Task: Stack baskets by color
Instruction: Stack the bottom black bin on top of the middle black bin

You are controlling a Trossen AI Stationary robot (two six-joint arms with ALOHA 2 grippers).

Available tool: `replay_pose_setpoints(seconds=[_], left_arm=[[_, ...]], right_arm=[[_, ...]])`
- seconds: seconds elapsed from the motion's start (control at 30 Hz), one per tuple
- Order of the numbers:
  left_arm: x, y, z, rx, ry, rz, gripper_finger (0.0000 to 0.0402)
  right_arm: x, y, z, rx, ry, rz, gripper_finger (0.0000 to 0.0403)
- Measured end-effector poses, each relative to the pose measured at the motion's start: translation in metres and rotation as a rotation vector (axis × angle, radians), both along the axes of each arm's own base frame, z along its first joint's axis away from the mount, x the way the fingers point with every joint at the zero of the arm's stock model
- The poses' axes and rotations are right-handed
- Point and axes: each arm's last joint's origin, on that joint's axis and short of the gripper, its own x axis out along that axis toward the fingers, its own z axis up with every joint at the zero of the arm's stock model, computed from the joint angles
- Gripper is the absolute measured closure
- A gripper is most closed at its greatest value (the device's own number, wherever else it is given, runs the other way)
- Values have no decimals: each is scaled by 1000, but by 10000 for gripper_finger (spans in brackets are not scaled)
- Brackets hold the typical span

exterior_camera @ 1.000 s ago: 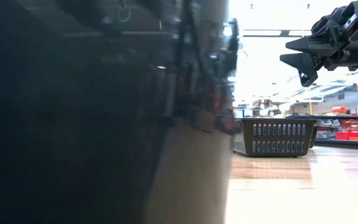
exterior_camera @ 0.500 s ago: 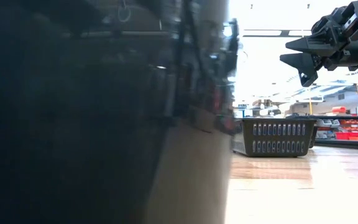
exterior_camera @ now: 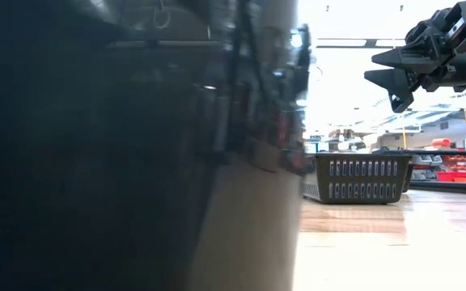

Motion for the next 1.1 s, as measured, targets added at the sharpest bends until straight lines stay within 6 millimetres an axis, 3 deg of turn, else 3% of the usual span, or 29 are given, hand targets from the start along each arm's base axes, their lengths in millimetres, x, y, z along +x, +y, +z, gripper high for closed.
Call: replay_pose_setpoints(seconds=[0.2,0.53,0.73,1.1], left_arm=[[-23,11,-20,-40,-136,0,398],[-30,13,-19,-37,-147,-69,399],[-34,13,-15,-20,-188,-108,399],[-44,17,-13,-9,-211,-124,399]], right_arm=[[0,0,0,0,0,0,238],[-1,0,9,-3,-90,1,238],[-2,0,14,95,-145,13,238],[-1,0,7,57,-79,2,238]])
